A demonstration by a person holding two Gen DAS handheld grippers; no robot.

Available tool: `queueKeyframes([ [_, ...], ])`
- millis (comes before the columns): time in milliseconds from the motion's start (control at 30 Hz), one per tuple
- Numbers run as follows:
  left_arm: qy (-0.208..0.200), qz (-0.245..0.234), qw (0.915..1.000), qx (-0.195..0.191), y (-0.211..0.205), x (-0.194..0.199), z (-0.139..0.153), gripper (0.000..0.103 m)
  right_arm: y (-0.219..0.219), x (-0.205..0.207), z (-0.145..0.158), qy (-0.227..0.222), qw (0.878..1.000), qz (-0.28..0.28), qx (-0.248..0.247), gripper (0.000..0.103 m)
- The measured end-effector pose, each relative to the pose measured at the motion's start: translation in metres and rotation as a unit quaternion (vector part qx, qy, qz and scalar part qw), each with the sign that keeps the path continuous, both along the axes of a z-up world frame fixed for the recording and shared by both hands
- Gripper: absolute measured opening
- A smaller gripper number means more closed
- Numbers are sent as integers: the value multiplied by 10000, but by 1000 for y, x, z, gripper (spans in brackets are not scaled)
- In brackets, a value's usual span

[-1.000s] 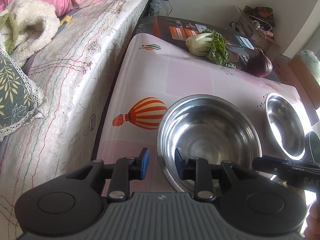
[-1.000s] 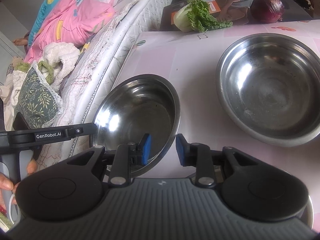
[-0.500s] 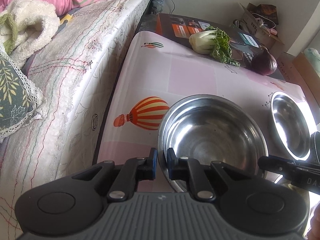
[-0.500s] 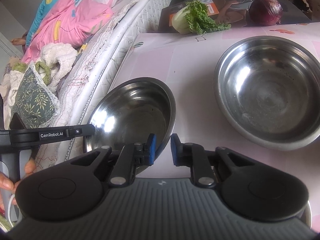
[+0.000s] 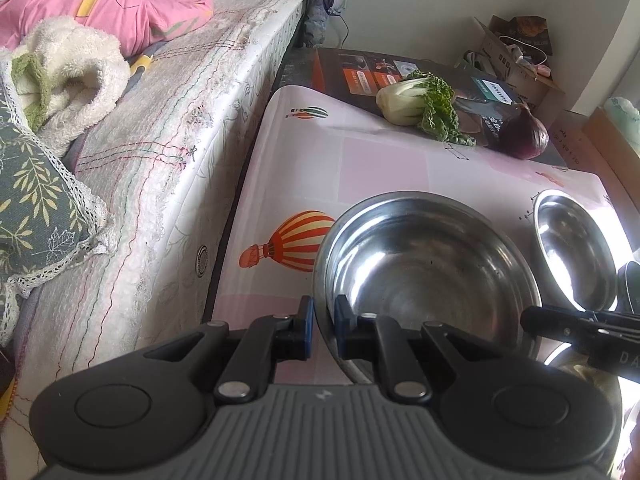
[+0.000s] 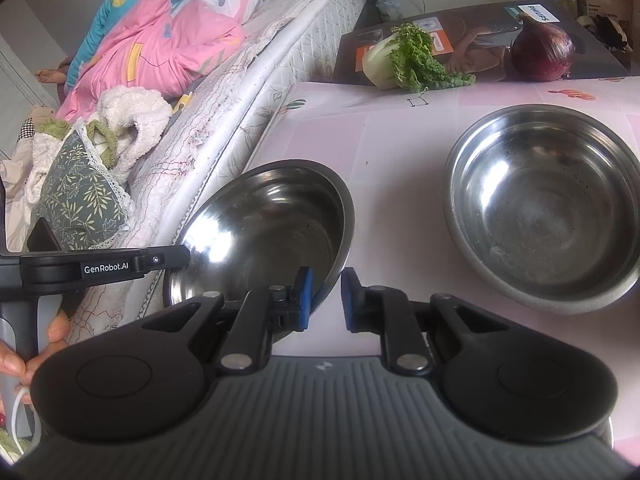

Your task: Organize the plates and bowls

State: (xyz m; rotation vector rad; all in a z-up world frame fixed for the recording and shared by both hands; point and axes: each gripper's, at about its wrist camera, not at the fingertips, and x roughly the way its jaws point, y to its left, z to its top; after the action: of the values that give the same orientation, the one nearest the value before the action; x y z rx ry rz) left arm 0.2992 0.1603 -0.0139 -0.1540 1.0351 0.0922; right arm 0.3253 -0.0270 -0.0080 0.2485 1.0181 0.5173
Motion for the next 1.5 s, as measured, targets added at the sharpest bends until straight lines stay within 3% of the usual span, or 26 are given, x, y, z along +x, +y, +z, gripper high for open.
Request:
queueKeyframes([
  [567, -413, -140, 9989, 146, -25, -16, 41, 12, -26, -22, 36, -402, 9991, -81, 114, 15],
  [1000, -588, -643, 9959, 229, -81, -4, 64, 12, -88, -34, 57, -632, 9964, -534, 185, 15],
  [1200, -462, -966, 9941, 142, -123, 23, 56, 12, -133, -24, 53, -634, 9940, -885, 68, 15],
  [1500, -81, -1326, 9910, 174, -181, 65, 20, 13, -187, -2, 24, -423, 9913, -1225, -221, 15],
])
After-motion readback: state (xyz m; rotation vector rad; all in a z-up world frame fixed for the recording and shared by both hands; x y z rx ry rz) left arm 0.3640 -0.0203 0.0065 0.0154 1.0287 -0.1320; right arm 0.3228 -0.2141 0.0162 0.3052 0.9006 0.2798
